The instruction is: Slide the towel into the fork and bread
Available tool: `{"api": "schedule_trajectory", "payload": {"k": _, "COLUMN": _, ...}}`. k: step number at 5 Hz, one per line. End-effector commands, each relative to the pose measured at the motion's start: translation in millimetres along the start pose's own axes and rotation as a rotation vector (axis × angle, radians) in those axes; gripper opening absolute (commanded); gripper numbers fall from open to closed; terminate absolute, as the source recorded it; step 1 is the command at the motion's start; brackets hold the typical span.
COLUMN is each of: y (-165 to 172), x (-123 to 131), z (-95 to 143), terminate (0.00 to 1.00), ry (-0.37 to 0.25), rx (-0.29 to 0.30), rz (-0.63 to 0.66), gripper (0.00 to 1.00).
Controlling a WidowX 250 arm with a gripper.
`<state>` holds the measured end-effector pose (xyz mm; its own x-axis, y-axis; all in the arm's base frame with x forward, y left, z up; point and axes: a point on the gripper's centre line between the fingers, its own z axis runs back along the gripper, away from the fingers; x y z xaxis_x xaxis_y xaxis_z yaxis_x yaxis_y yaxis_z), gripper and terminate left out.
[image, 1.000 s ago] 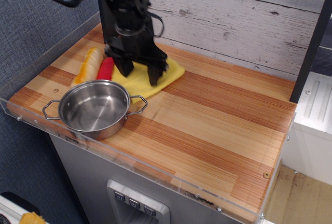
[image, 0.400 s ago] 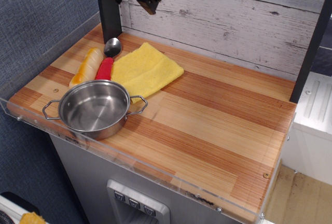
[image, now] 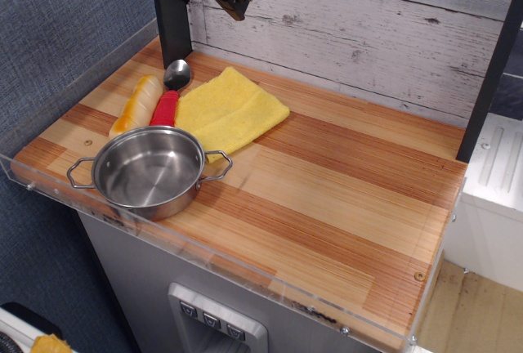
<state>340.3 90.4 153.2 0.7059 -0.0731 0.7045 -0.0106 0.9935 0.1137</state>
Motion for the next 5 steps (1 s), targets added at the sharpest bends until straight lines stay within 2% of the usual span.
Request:
{"api": "schedule_trajectory", "payload": {"k": 1, "y": 6.7, "x": -4.1, "z": 14.2, "terminate": 0.0, "ry": -0.039, "rx": 0.021, "rz": -0.001, "gripper": 1.0}}
{"api": "schedule_trajectory", "payload": {"k": 4, "y": 6.7, "x": -4.1, "z": 14.2, "terminate": 0.0, "ry": -0.039, "rx": 0.021, "rz": -0.001, "gripper": 1.0}}
{"api": "schedule_trajectory", "payload": {"k": 5, "y": 6.7, "x": -4.1, "z": 14.2, "terminate": 1.0, "ry": -0.039, "rx": 0.021, "rz": -0.001, "gripper": 1.0}}
